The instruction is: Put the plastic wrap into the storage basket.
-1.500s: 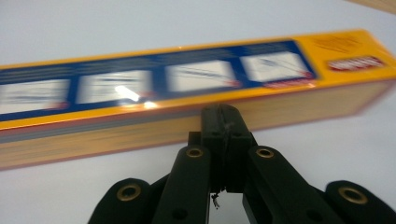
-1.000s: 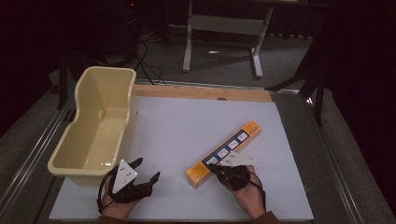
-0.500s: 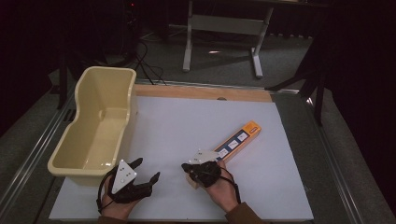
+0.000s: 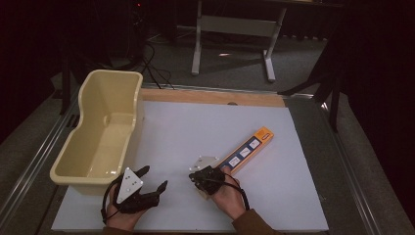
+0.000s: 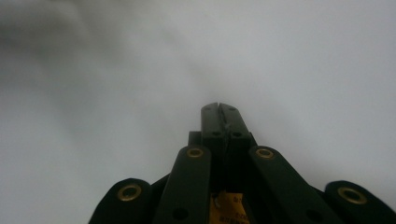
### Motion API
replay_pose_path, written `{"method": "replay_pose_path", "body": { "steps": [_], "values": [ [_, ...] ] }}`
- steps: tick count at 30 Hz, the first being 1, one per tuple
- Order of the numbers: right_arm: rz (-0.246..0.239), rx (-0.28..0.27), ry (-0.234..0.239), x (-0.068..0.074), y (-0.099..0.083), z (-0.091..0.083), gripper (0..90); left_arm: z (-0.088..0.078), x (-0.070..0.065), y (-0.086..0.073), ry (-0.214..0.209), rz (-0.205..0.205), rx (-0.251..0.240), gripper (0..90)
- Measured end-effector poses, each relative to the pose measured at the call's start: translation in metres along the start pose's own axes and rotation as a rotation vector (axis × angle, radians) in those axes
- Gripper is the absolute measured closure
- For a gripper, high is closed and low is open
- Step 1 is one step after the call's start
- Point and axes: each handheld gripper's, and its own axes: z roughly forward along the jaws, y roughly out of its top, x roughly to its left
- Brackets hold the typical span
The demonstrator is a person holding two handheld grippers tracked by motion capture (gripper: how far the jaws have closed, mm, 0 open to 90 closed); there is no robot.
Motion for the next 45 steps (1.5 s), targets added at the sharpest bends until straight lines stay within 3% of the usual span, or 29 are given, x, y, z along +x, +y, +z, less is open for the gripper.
{"method": "replay_pose_path", "body": {
  "steps": [7, 15, 17, 19, 21, 23, 25, 29, 32, 34, 37, 43, 45],
  "values": [
    [0.002, 0.044, 0.033, 0.001, -0.012, -0.015, 90.0, -0.001, 0.000, 0.000, 0.000, 0.001, 0.000, 25.1],
    [0.008, 0.088, 0.059, 0.004, -0.042, -0.045, 90.0, 0.000, 0.000, 0.000, 0.004, 0.001, 0.002, 25.1],
    [-0.020, 0.080, 0.063, 0.006, -0.047, -0.050, 89.8, 0.001, 0.000, 0.000, 0.006, 0.004, 0.006, 25.1],
    [-0.043, 0.038, 0.066, 0.005, -0.049, -0.055, 77.0, 0.001, 0.000, 0.000, 0.006, 0.003, 0.006, 25.1],
    [-0.033, -0.012, 0.032, 0.000, -0.051, -0.061, 59.8, 0.001, 0.000, 0.000, 0.007, 0.003, 0.007, 25.1],
    [0.038, -0.052, -0.032, -0.013, -0.052, -0.067, 43.3, 0.001, 0.000, 0.000, 0.008, 0.001, 0.007, 25.1],
    [0.121, -0.070, -0.111, -0.030, -0.054, -0.073, 39.7, 0.001, 0.000, 0.000, 0.008, 0.002, 0.008, 25.1],
    [0.288, -0.091, -0.280, -0.063, -0.061, -0.079, 20.1, 0.001, 0.000, 0.000, 0.010, 0.002, 0.008, 25.1],
    [0.388, -0.087, -0.364, -0.082, -0.067, -0.081, 12.2, 0.002, 0.000, 0.000, 0.010, 0.001, 0.009, 25.1],
    [0.448, -0.097, -0.379, -0.091, -0.072, -0.081, 10.5, 0.002, 0.000, 0.000, 0.010, 0.001, 0.010, 25.1],
    [0.548, -0.106, -0.349, -0.103, -0.080, -0.077, 9.6, 0.002, 0.000, 0.000, 0.011, 0.001, 0.009, 25.1],
    [0.650, -0.093, -0.313, -0.113, -0.087, -0.065, 9.1, 0.002, 0.000, -0.001, 0.010, 0.000, 0.009, 25.1],
    [0.675, -0.093, -0.322, -0.114, -0.085, -0.062, 8.5, 0.002, 0.000, -0.001, 0.010, -0.001, 0.009, 25.1]
  ]
}}
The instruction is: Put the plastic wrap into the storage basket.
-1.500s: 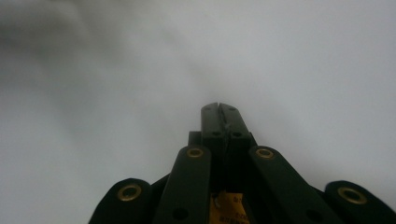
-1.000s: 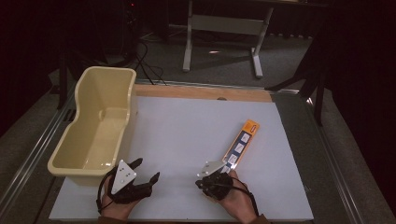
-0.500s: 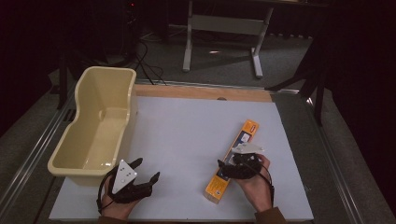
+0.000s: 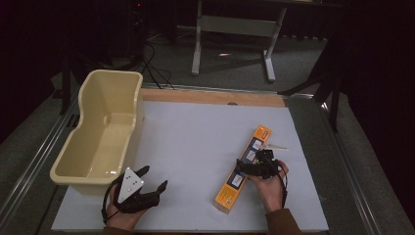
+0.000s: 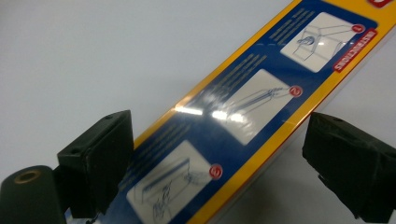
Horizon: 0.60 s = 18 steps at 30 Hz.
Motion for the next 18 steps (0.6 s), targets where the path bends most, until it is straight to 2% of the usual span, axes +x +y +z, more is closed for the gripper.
{"method": "replay_pose_path", "body": {
  "steps": [7, 12, 15, 18],
  "values": [
    [0.014, -0.001, -0.062, 0.003, 0.008, 0.006, 8.0, 0.000, -0.001, 0.000, 0.001, 0.002, 0.000, 25.1],
    [0.059, 0.023, -0.118, 0.010, 0.009, 0.010, 7.9, -0.001, 0.001, 0.000, 0.003, 0.000, 0.000, 25.1],
    [0.107, 0.056, -0.138, 0.012, 0.010, 0.015, 7.9, -0.001, 0.000, 0.000, 0.001, -0.002, -0.002, 25.1],
    [0.107, 0.065, -0.151, 0.014, 0.011, 0.019, 7.8, -0.001, 0.000, 0.000, 0.002, -0.002, -0.003, 25.1]
  ]
}}
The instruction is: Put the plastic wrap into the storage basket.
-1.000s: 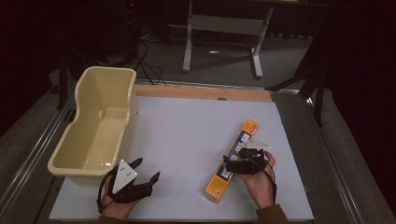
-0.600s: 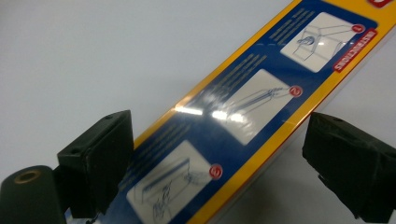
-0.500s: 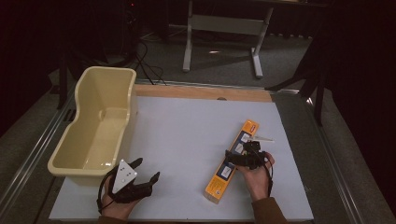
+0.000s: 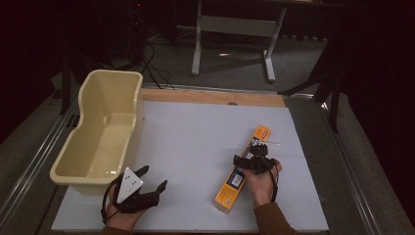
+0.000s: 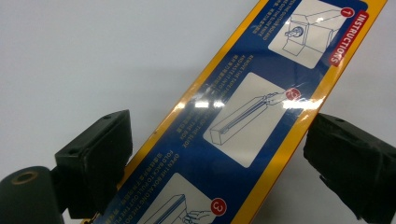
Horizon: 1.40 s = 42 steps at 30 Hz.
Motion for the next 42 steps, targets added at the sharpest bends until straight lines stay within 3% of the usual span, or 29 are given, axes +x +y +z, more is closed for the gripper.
{"method": "replay_pose_path", "body": {
  "steps": [5, 7, 11, 16, 21, 29, 36, 38, 39, 40, 41, 42],
  "values": [
    [-0.050, 0.007, 0.053, 0.002, 0.005, 0.005, 7.9, 0.001, -0.001, 0.000, 0.000, 0.003, 0.003, 25.1],
    [-0.097, 0.024, 0.085, 0.006, 0.011, 0.010, 8.1, 0.002, -0.001, 0.000, 0.001, 0.007, 0.005, 25.1],
    [-0.045, 0.045, 0.062, 0.011, 0.007, 0.014, 7.7, 0.001, -0.001, 0.000, 0.001, 0.004, 0.003, 25.1],
    [-0.056, 0.078, 0.014, 0.018, 0.007, 0.018, 7.5, 0.000, 0.000, 0.000, -0.002, 0.005, 0.001, 25.2],
    [-0.148, 0.166, 0.035, 0.015, 0.016, 0.018, 7.7, 0.000, 0.000, 0.000, -0.002, 0.006, 0.000, 25.2],
    [-0.317, 0.236, 0.099, -0.001, 0.019, 0.012, 9.1, 0.001, 0.000, 0.000, 0.001, 0.004, 0.003, 25.3],
    [-0.512, 0.286, 0.103, -0.013, 0.019, 0.001, 13.8, 0.001, 0.000, 0.000, 0.001, 0.003, 0.003, 25.3],
    [-0.509, 0.338, 0.118, -0.018, 0.020, 0.000, 16.2, 0.001, 0.000, 0.000, 0.001, 0.003, 0.003, 25.3],
    [-0.478, 0.350, 0.126, -0.020, 0.021, 0.000, 17.3, 0.001, 0.000, 0.000, 0.000, 0.002, 0.003, 25.3],
    [-0.419, 0.347, 0.134, -0.022, 0.021, -0.001, 18.6, 0.001, 0.000, 0.000, 0.000, 0.002, 0.004, 25.3],
    [-0.323, 0.337, 0.114, -0.023, 0.022, 0.000, 18.4, 0.002, -0.001, 0.000, 0.000, 0.003, 0.006, 25.3],
    [-0.323, 0.337, 0.114, -0.023, 0.022, 0.000, 18.4, 0.002, -0.001, 0.000, 0.000, 0.004, 0.008, 25.3]
  ]
}}
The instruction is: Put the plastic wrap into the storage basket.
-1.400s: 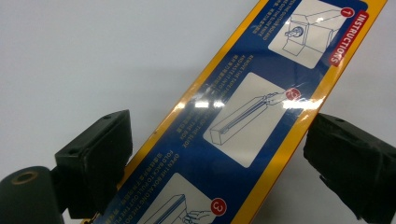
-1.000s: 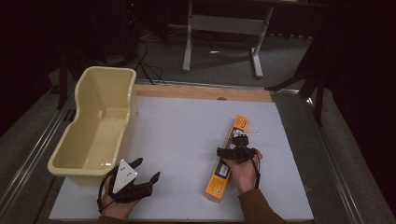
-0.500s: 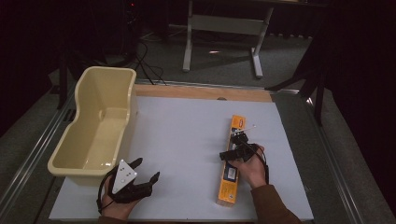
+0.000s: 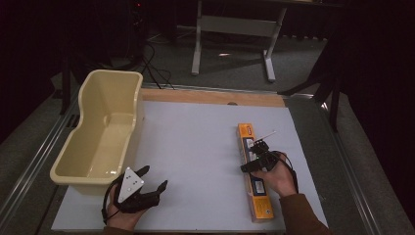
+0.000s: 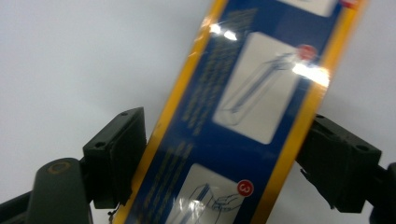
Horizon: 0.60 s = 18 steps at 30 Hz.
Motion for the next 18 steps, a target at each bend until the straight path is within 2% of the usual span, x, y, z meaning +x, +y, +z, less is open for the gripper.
{"method": "replay_pose_path", "body": {
  "steps": [1, 2, 4, 6, 11, 13, 18],
  "values": [
    [0.051, 0.010, -0.002, 0.001, 0.000, 0.002, 16.6, 0.000, 0.000, 0.000, -0.002, 0.002, 0.002, 25.3],
    [0.051, 0.010, -0.002, 0.001, 0.000, 0.002, 16.6, 0.000, 0.000, 0.000, -0.002, 0.004, 0.003, 25.3],
    [0.089, 0.029, 0.013, 0.003, 0.001, 0.004, 20.9, 0.000, 0.000, 0.000, -0.002, 0.002, 0.001, 25.3],
    [0.114, 0.052, -0.022, 0.005, 0.002, 0.006, 27.1, 0.000, 0.000, 0.000, -0.002, -0.001, 0.001, 25.3],
    [0.221, 0.113, -0.052, 0.008, 0.008, 0.007, 32.2, 0.000, 0.000, 0.000, -0.003, 0.001, 0.000, 25.3],
    [0.250, 0.149, -0.078, 0.010, 0.012, 0.007, 33.8, 0.000, 0.000, 0.000, -0.004, 0.000, 0.001, 25.3],
    [0.285, 0.222, -0.113, 0.013, 0.021, 0.010, 36.4, 0.000, 0.000, 0.000, -0.004, -0.001, 0.000, 25.3]
  ]
}}
